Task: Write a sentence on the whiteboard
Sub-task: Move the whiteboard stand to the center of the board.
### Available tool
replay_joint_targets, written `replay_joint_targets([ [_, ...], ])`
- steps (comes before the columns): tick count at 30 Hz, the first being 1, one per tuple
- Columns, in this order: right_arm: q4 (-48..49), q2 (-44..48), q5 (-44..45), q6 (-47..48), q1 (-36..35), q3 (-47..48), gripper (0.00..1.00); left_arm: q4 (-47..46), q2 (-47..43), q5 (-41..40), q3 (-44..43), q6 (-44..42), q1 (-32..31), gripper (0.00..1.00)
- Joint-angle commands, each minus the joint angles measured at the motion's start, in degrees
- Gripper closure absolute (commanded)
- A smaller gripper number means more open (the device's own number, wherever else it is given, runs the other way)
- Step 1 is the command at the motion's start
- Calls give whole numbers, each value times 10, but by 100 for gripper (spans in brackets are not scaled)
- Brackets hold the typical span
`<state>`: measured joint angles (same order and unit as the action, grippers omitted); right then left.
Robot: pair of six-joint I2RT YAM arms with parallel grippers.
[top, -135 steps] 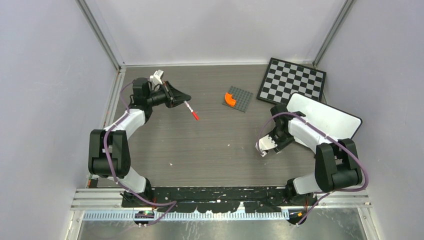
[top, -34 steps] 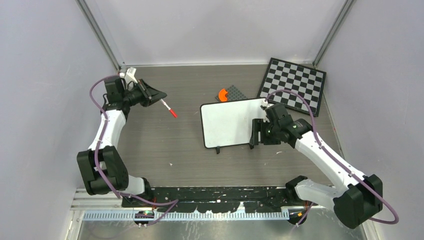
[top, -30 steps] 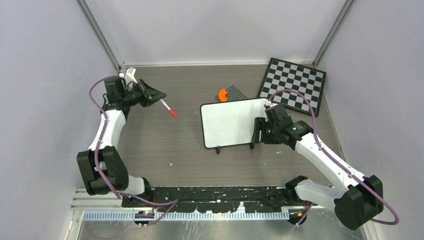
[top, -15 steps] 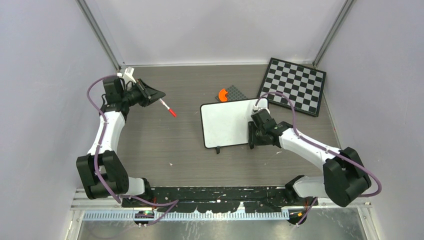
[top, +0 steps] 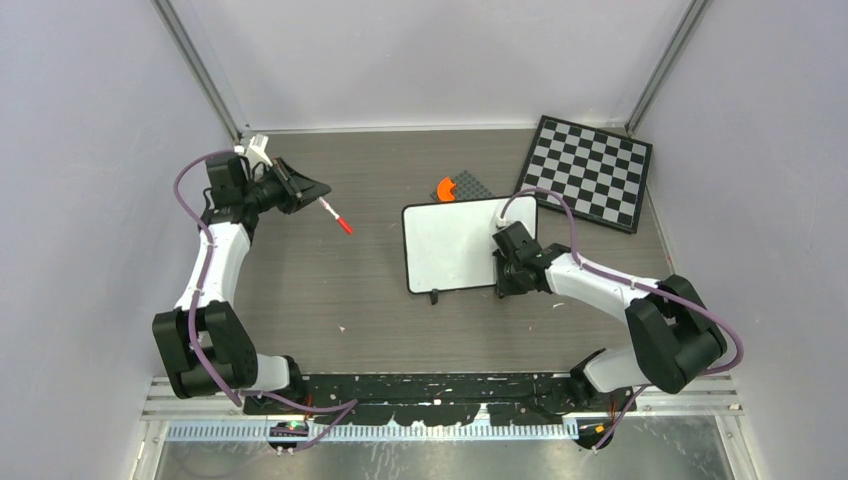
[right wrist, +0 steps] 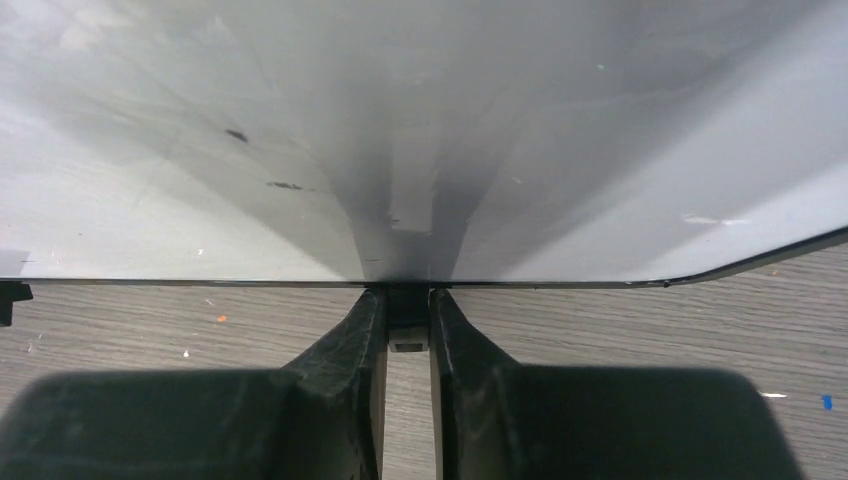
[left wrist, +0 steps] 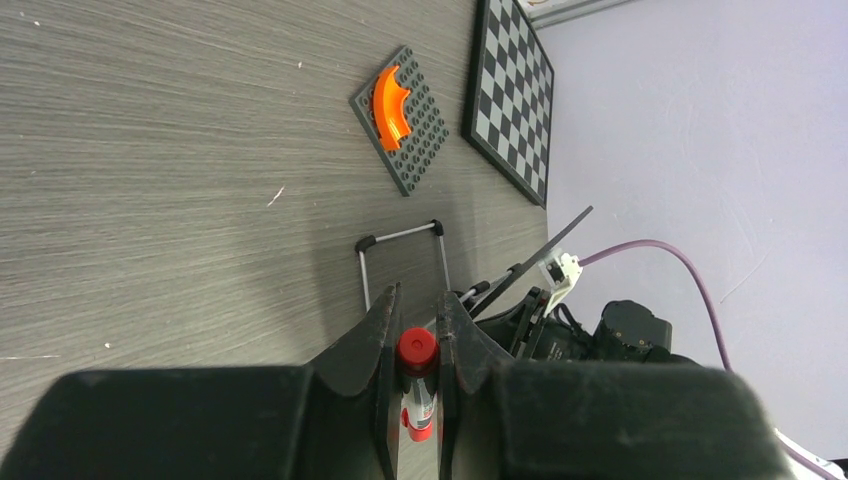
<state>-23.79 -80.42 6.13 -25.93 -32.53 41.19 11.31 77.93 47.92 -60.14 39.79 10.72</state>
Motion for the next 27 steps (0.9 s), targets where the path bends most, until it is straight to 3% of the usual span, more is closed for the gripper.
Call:
replay_joint_targets([
  [1, 41, -6, -4, -1, -15, 8, 90, 1, -14, 1, -28, -11, -1, 100],
  [2, 41, -6, -4, 2, -24, 9, 98, 1, -13, 0, -29, -11, 0, 100],
  [4, 41, -8, -2, 11, -48, 13, 100, 3, -10, -2, -30, -11, 1, 100],
  [12, 17, -23, -14, 20, -117, 30, 100, 16, -13, -5, -38, -13, 14, 100],
  [17, -58, -31, -29, 43, -146, 61, 100, 22, -15, -6, -42, -15, 25, 100],
  [27, -139, 15, -10, 43, -140, 102, 95, 84, 7, -12, -62, -73, 26, 100],
])
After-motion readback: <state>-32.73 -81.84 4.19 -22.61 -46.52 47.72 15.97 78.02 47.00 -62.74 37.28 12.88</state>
